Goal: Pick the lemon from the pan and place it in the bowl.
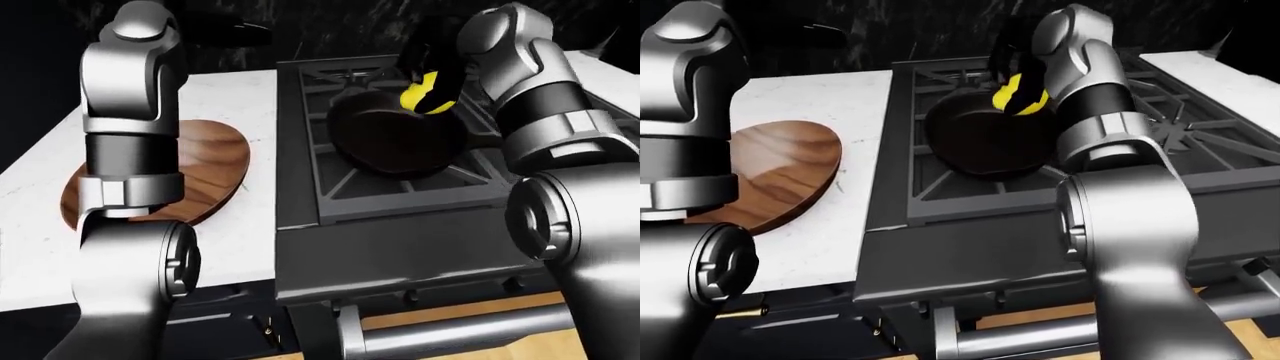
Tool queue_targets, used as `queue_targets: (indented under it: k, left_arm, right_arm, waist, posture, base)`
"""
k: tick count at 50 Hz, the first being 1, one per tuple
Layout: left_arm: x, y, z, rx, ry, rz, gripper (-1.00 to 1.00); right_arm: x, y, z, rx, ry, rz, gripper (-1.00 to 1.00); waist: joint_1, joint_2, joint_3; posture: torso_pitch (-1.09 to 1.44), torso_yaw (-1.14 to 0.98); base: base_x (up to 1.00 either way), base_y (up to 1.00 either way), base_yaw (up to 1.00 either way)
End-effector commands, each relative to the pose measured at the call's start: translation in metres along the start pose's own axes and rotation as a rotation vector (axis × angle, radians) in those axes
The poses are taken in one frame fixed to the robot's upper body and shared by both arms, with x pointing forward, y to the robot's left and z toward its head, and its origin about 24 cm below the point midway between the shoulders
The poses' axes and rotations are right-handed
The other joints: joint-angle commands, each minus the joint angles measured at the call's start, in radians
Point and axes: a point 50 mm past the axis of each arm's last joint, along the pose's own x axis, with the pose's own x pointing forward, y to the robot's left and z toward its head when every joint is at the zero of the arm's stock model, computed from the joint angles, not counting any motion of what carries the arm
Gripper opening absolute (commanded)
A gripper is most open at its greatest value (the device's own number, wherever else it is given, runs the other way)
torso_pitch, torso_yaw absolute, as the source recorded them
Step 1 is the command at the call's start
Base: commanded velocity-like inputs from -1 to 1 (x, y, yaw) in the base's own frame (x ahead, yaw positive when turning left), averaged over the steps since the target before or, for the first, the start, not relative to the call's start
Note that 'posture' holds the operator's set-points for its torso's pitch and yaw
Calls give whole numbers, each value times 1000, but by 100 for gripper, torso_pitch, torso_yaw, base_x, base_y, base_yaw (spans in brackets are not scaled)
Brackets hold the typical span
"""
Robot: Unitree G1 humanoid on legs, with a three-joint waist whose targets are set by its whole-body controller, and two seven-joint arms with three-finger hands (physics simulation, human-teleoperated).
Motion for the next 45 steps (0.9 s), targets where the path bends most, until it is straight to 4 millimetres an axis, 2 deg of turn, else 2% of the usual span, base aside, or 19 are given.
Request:
queue_targets:
  k: [1, 7, 17, 26, 38, 45]
  left_arm:
    - [-5, 7, 25, -5, -97, 20, 100]
    - [-3, 16, 25, 9, -96, 40, 100]
    - [2, 44, 23, 34, -84, 101, 100]
    - [1, 70, 13, 51, -72, 152, 100]
    - [-3, 101, -4, 69, -46, 214, 100]
    - [-5, 108, -10, 68, -37, 228, 100]
  right_arm:
    - [-16, -28, 15, -7, -59, -103, -100]
    - [-21, -36, 22, -9, -71, -119, -100]
    - [-28, -47, 38, -8, -105, -146, -100]
    - [-33, -52, 66, -2, -175, -165, -100]
    - [-35, -43, 111, -37, -281, -141, -100]
    - [-36, -35, 131, -57, -326, -121, -100]
  waist:
    - [0, -1, -35]
    - [0, 1, -33]
    - [-1, 7, -32]
    - [-4, 15, -32]
    - [-7, 29, -31]
    - [-9, 35, -31]
  posture:
    - [0, 0]
    - [0, 0]
    - [0, 0]
    - [0, 0]
    - [0, 0]
    - [0, 0]
  base:
    - [0, 0, 0]
    - [0, 0, 0]
    - [0, 0, 0]
    - [0, 0, 0]
    - [0, 0, 0]
    - [0, 0, 0]
